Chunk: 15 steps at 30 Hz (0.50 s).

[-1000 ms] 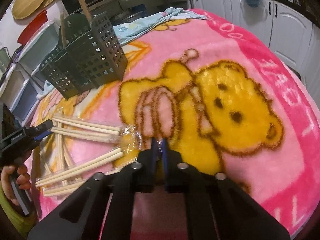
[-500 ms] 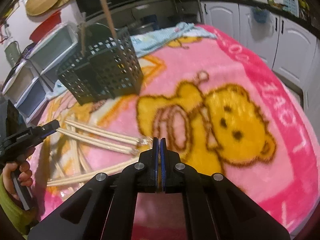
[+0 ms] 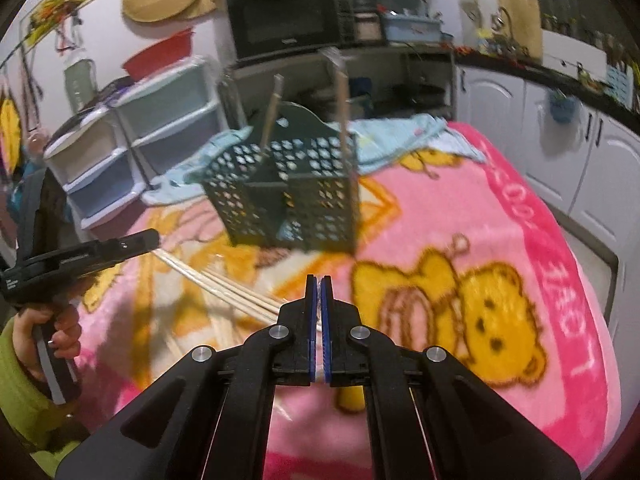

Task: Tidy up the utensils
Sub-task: 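Lift the chopsticks with both tools and carry them above the caddy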

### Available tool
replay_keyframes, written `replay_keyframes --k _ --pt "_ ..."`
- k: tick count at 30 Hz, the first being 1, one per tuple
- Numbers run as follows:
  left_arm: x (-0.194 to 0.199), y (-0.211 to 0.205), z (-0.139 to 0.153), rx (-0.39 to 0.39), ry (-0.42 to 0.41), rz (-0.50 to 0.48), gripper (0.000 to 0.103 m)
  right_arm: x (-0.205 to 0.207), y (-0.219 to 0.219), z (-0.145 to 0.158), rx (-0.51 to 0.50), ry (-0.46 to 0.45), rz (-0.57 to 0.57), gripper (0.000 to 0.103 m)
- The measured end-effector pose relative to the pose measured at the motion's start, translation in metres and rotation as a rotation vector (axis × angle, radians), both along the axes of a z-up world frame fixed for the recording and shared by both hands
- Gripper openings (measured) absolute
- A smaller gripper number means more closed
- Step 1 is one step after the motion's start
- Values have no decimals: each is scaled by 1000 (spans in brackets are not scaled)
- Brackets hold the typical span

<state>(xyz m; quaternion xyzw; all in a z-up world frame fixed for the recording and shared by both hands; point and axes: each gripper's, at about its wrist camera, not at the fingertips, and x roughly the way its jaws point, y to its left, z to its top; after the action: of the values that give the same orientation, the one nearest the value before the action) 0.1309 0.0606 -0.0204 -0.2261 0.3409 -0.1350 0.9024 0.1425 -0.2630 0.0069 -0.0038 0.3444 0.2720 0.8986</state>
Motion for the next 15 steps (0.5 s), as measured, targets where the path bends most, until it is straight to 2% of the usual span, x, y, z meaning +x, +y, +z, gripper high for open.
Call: replay_keyframes --k 15 --pt "-6 -44 59 43 -139 -125 5 -18 25 56 71 -109 110 2"
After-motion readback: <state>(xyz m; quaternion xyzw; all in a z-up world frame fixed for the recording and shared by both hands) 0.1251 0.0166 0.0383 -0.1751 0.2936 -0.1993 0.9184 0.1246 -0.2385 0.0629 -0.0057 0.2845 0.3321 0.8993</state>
